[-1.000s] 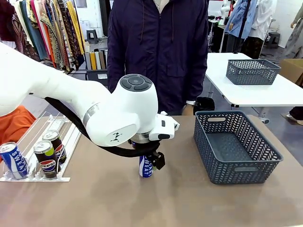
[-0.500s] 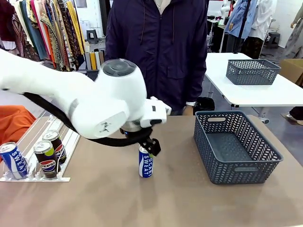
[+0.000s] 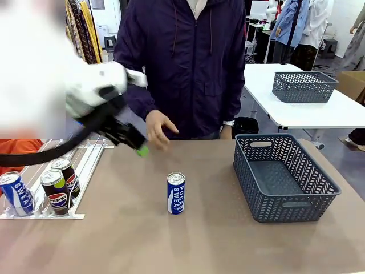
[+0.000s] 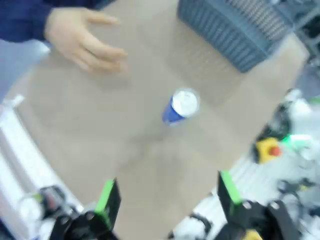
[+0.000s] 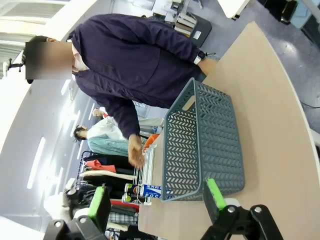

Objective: Retrieve and store the cans from the dispenser.
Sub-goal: Pick up one can from the Automatic Can Dispenser and place it in the middle of the table.

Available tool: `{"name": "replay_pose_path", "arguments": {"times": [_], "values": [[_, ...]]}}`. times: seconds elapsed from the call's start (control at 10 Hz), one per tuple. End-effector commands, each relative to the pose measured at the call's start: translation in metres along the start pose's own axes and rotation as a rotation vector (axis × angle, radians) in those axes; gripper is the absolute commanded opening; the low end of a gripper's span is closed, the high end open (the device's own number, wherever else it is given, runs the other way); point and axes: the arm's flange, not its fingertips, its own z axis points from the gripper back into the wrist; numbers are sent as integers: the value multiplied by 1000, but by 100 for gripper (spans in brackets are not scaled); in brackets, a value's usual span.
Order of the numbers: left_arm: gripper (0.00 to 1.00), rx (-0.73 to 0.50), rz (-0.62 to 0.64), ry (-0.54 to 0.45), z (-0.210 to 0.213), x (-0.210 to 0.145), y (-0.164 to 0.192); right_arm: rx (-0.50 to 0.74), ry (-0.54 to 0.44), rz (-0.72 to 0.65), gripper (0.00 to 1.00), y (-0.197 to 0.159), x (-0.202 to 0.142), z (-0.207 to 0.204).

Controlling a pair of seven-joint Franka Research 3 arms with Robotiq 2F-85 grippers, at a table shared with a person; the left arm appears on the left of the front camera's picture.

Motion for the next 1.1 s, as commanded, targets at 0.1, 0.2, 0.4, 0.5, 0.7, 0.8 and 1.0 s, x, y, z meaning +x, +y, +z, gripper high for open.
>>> {"name": "replay_pose_path", "arguments": {"times": [0.1, 0.2, 0.4, 0.5, 0.7, 0.8, 1.0], "values": [[100, -138, 164, -86, 107, -69, 106, 16, -20, 26, 100, 2, 4, -2], [100, -288, 231, -159, 139, -104, 158, 16, -20, 26, 100, 2, 4, -2], [100, -416, 337, -274, 165, -161, 213, 16, -20, 26, 100, 2, 4, -2], [100, -514, 369, -362, 171, -197, 233, 16, -20, 26, 100, 2, 4, -2], [100, -584, 455, -365, 163, -239, 257, 16, -20, 26, 100, 2, 4, -2], [100, -478, 396, -364, 178, -223, 240, 16, -20, 26, 100, 2, 4, -2], [100, -478, 396, -364, 178, -223, 240, 16, -20, 26, 100, 2, 4, -2]]}}
